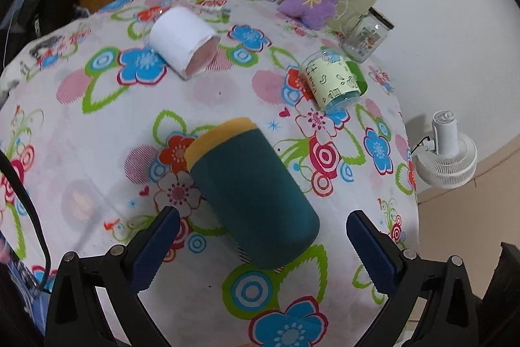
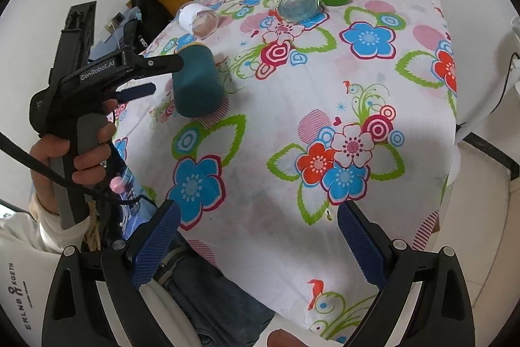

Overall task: Flip cup upside down
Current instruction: 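Lay the teal cup on its side and open the right gripper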

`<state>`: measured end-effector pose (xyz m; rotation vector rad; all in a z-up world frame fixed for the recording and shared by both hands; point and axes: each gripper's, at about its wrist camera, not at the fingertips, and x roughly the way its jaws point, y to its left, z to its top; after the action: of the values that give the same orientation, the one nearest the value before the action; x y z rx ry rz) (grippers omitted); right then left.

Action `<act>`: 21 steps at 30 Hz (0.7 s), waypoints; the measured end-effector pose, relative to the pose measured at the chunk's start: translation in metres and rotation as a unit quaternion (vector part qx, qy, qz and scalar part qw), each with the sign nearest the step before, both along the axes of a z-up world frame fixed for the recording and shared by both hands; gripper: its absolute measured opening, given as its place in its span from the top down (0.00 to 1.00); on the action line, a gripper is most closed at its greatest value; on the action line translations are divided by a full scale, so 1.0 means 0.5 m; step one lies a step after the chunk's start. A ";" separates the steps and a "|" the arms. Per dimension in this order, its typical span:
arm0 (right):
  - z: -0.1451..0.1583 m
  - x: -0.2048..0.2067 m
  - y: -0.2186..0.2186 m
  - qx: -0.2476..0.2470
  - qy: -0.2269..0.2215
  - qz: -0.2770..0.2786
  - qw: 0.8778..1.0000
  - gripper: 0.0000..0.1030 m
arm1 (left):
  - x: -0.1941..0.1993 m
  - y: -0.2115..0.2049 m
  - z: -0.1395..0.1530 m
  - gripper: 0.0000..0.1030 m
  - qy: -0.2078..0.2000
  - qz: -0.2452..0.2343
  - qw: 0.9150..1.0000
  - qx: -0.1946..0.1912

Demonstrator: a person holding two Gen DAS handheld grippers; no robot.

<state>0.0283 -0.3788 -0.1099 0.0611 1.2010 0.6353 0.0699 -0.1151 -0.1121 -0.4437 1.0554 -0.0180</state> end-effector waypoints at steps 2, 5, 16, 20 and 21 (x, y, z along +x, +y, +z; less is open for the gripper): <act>0.000 0.001 -0.002 0.000 -0.003 0.002 1.000 0.05 | 0.000 -0.002 -0.002 0.00 0.002 0.004 1.000 -0.002; -0.001 0.004 -0.002 0.000 -0.005 0.004 1.000 0.05 | 0.001 -0.011 -0.011 0.00 0.008 0.007 1.000 -0.001; -0.007 0.002 -0.013 0.005 -0.001 0.007 1.000 0.05 | 0.019 -0.030 -0.051 0.00 0.036 0.016 0.999 -0.004; -0.011 0.005 -0.018 0.006 0.001 0.003 1.000 0.05 | 0.021 -0.029 -0.061 0.00 0.044 0.026 0.999 -0.009; -0.013 0.006 -0.018 0.007 0.002 0.003 1.000 0.05 | 0.022 -0.029 -0.062 0.00 0.044 0.028 0.999 -0.009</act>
<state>0.0312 -0.3878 -0.1162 0.0710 1.2015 0.6482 0.0808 -0.1295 -0.1431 -0.4938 1.1291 0.0412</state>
